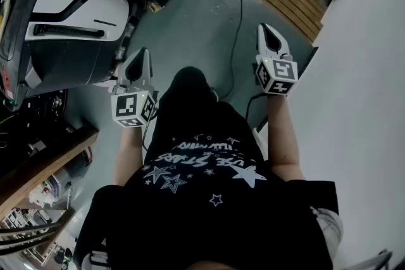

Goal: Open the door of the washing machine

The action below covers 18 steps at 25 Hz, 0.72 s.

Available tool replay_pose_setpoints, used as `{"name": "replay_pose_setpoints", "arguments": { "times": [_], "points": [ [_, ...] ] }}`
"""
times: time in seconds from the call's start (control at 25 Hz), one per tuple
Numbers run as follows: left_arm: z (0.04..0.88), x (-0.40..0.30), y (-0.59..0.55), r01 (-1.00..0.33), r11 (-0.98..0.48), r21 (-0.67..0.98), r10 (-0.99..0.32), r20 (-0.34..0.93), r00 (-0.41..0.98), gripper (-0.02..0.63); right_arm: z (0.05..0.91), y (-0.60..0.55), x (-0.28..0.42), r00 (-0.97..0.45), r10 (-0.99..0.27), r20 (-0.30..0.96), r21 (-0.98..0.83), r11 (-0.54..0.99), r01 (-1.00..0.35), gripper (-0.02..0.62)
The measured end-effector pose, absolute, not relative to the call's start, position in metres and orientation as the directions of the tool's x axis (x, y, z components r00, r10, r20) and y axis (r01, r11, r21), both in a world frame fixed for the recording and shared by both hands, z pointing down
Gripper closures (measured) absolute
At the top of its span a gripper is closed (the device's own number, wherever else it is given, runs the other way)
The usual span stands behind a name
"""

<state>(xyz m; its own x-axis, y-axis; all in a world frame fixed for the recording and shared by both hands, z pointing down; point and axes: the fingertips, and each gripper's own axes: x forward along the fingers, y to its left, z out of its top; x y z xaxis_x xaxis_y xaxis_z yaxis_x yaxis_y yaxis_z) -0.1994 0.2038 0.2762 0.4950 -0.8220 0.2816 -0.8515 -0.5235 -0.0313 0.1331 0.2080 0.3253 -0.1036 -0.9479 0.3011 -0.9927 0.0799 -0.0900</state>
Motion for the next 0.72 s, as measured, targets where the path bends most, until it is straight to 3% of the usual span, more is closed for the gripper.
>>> {"name": "replay_pose_setpoints", "arguments": {
  "times": [0.72],
  "points": [
    [0.264, -0.165, 0.227, -0.847, -0.531, -0.025, -0.814, 0.293, 0.502, 0.595, 0.327, 0.228, 0.155, -0.110, -0.955, 0.277, -0.140, 0.074, -0.987, 0.592]
  ]
}}
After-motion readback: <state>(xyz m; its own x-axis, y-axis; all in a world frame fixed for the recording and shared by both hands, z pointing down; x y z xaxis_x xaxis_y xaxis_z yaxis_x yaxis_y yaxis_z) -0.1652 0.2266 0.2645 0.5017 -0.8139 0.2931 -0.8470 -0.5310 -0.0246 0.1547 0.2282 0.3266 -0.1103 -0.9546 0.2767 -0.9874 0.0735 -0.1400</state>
